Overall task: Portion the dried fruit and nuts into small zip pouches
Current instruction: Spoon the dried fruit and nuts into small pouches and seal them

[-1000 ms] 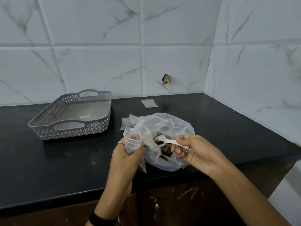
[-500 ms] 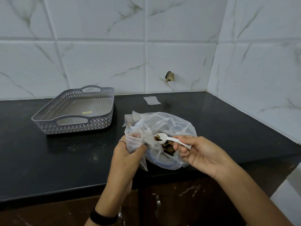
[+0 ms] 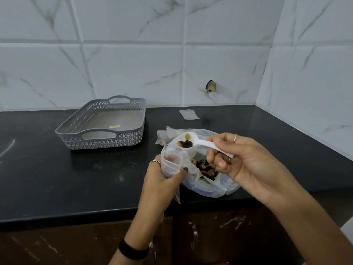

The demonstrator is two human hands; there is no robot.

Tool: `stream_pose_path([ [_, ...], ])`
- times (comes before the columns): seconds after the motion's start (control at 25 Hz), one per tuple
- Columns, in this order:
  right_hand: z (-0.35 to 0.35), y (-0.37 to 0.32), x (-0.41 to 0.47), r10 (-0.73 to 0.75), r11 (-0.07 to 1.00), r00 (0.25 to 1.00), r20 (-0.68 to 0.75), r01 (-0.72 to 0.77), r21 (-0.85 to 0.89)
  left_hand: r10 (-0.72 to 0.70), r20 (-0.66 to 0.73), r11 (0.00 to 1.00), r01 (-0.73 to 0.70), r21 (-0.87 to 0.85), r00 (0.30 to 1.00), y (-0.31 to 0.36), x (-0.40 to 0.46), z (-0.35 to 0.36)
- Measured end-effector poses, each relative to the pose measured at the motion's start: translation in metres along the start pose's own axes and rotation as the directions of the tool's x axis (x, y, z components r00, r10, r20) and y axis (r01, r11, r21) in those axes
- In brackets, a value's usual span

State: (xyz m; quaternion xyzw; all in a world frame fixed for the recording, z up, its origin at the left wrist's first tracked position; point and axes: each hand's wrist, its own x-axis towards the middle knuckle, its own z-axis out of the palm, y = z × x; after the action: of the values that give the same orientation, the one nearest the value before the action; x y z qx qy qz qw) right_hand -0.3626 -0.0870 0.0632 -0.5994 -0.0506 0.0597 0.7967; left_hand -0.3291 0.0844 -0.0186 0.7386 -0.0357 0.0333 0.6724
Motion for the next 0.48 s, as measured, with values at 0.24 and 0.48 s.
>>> stream_pose_path([
  [0.24,0.021,0.013,0.006,-0.247,0.63,0.965,0.089,0.23,-0.742,-0.001,-0.005,1.0,0.001,0.029,1.0,-0.001,0.001,0.0],
  [0.48,0.008,0.034,0.014,-0.366,-0.321,0.673,0.643,0.557,-0.766,0.012,-0.032,1.0,-0.012,-0.001,0.999,-0.004,0.003,0.002],
])
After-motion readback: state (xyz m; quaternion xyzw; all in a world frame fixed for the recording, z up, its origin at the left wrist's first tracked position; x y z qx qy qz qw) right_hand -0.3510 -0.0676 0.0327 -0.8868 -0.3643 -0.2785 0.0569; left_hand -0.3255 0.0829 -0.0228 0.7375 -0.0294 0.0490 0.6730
